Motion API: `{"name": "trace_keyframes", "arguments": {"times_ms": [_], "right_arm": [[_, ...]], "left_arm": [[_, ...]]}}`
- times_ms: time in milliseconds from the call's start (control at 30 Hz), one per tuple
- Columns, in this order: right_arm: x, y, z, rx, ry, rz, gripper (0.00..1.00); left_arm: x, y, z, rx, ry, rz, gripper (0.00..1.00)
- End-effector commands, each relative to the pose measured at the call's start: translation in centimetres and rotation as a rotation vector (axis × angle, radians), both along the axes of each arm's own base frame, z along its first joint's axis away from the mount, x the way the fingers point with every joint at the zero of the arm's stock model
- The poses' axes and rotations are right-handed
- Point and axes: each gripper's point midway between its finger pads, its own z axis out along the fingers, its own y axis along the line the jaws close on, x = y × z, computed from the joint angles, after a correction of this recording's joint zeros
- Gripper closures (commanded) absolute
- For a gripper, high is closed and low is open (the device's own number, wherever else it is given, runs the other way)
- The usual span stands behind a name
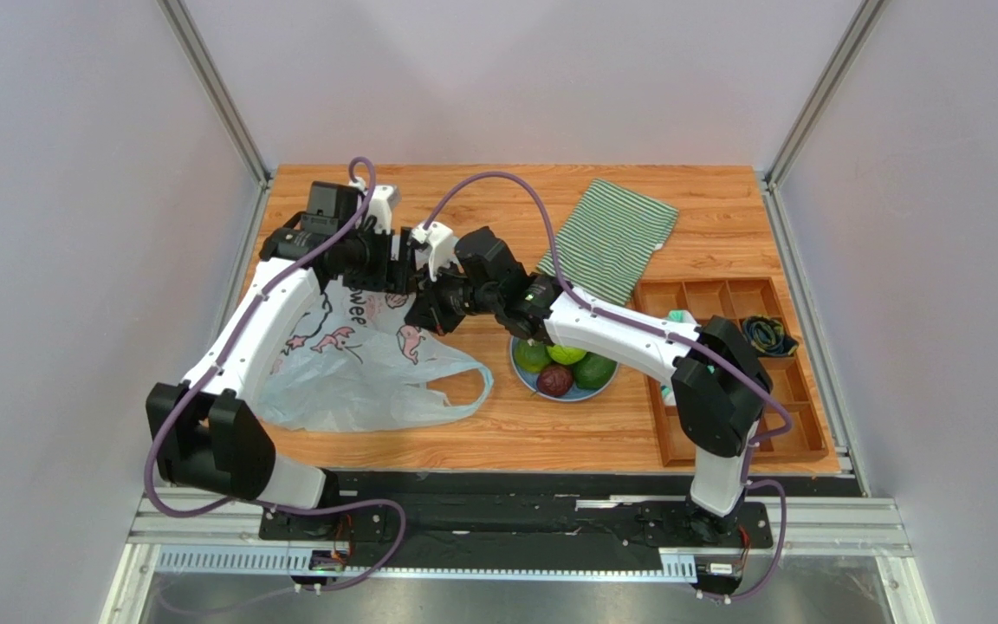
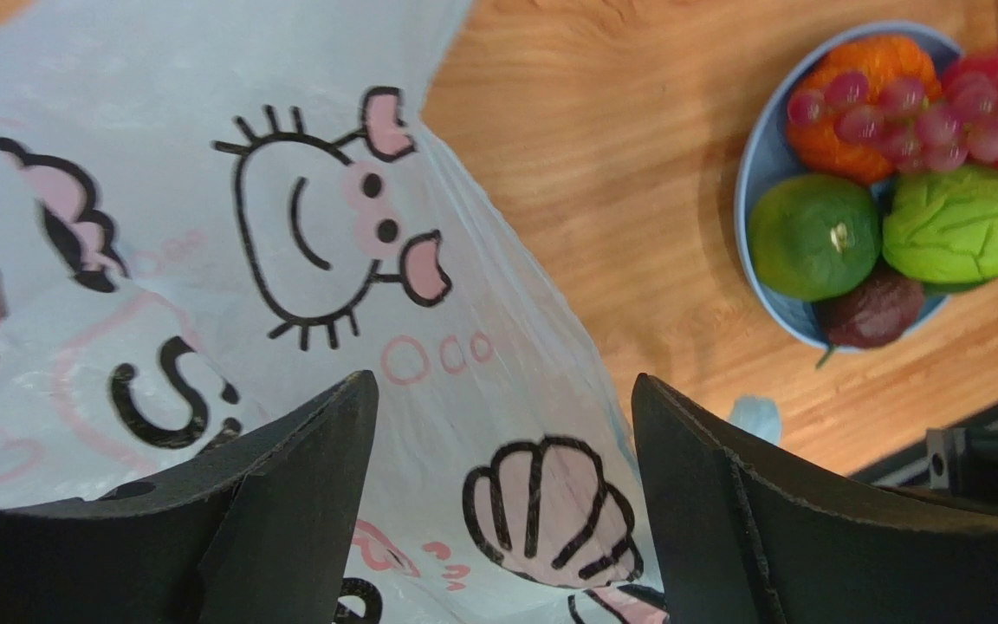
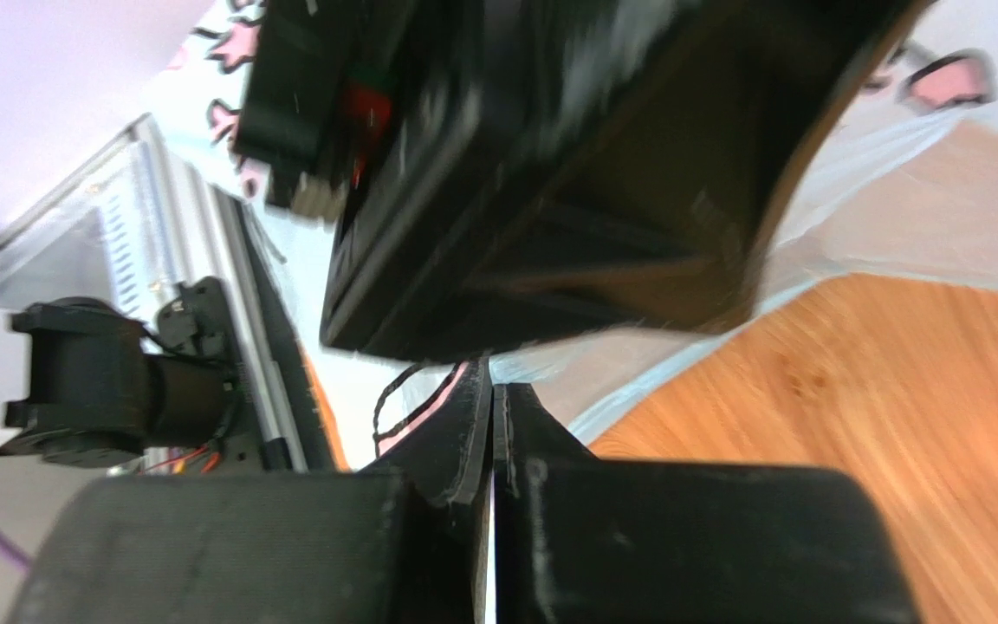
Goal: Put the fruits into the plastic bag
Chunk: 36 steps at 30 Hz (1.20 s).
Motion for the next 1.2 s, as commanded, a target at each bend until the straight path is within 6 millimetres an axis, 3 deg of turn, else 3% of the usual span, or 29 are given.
{"name": "trace_keyframes", "arguments": {"times_ms": [0, 167, 233, 333, 367, 467, 567, 667, 700, 800, 833, 900, 933, 1067, 1100, 1167], "right_arm": [[0.9, -1.0, 1.4, -0.018, -0.079, -0.063, 1.00], [1.3, -1.1, 1.6, -0.022, -0.091, -0.079, 1.00], [1.3, -1.0, 1.7, -0.025, -0.096, -0.081, 1.00], [1.2, -0.9, 1.8, -0.037, -0.109, -0.087, 1.00], [1.1, -1.0, 1.8, -0.042, -0.112, -0.088, 1.00], [0.9, -1.3, 2.1, -0.047, -0.122, -0.099, 1.00], [0.6, -1.8, 2.4, -0.048, -0.123, -0.107, 0.96], [-0.2, -2.8, 3.6, -0.028, -0.125, -0.111, 0.79], [-0.6, -3.5, 4.5, -0.015, -0.132, -0.115, 0.64], [-1.6, -5.0, 6.4, 0.006, -0.150, -0.122, 0.40], [-2.3, -6.3, 8.1, 0.031, -0.174, -0.131, 0.36], [-2.5, -8.5, 9.1, 0.017, -0.215, -0.175, 0.27], [-3.0, -10.2, 10.7, 0.035, -0.244, -0.201, 0.25], [-2.1, -17.0, 11.7, -0.013, -0.292, -0.389, 0.14], [-0.6, -19.3, 11.5, -0.024, -0.277, -0.482, 0.11], [-0.1, -22.7, 10.3, -0.030, -0.238, -0.570, 0.11]], "left_arm": [[-1.6, -1.6, -1.4, -0.046, 0.084, -0.108, 0.20], [-1.7, -1.9, -1.8, -0.054, 0.097, -0.119, 0.25], [-1.9, -2.7, -2.2, -0.085, 0.122, -0.146, 0.36], [-2.2, -3.7, -2.4, -0.119, 0.143, -0.178, 0.62], [-2.3, -3.9, -2.4, -0.130, 0.146, -0.184, 0.76], [-2.3, -4.2, -2.0, -0.154, 0.131, -0.192, 1.00], [-1.9, -3.5, -1.1, -0.120, 0.078, -0.162, 1.00], [-1.5, -2.0, 0.6, -0.063, -0.033, -0.114, 1.00], [-1.4, -1.7, 2.3, -0.055, -0.111, -0.110, 1.00], [-2.1, -1.4, 5.2, -0.059, -0.255, -0.138, 1.00], [-2.3, -1.4, 5.7, -0.058, -0.282, -0.143, 1.00], [-3.0, -1.1, 6.7, -0.052, -0.331, -0.154, 1.00], [-3.2, -1.1, 6.9, -0.052, -0.340, -0.157, 1.00], [-4.6, -1.8, 8.2, -0.111, -0.383, -0.202, 1.00], [-5.4, -2.5, 9.2, -0.148, -0.408, -0.242, 1.00], [-5.9, -3.0, 10.3, -0.192, -0.458, -0.275, 1.00]]}}
